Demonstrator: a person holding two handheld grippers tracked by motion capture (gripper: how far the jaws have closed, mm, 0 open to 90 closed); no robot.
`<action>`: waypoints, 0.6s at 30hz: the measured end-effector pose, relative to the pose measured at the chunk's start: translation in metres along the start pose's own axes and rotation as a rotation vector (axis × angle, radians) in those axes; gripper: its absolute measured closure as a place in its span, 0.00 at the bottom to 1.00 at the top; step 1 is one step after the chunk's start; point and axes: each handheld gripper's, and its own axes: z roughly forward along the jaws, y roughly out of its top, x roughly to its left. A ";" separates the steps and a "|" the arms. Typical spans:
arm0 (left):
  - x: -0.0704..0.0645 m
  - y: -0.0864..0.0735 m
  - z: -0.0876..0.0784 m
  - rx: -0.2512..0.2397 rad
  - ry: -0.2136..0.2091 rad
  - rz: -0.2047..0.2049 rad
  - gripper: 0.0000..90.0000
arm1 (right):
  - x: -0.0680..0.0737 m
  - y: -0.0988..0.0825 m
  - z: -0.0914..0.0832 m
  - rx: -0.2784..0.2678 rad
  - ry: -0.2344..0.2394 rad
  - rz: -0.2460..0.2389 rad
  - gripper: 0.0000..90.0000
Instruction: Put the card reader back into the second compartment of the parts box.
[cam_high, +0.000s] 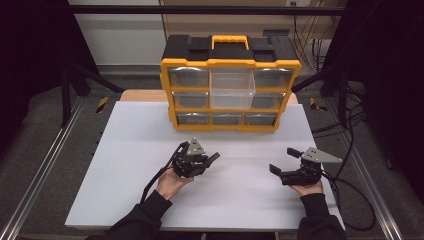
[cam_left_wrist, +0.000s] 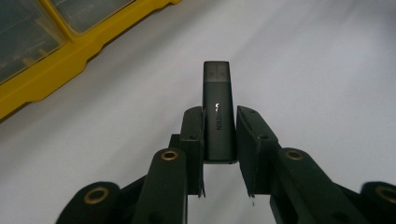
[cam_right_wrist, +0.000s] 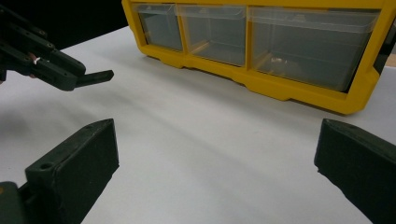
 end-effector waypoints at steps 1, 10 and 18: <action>0.000 0.000 -0.001 -0.002 0.000 0.000 0.81 | 0.000 0.000 0.000 0.000 0.000 0.000 0.00; -0.002 0.005 -0.012 -0.022 0.002 0.013 0.81 | 0.000 0.000 0.000 0.001 0.000 -0.001 0.00; -0.004 0.009 -0.020 -0.034 -0.001 0.027 0.81 | 0.000 0.000 0.000 0.002 0.000 0.000 0.00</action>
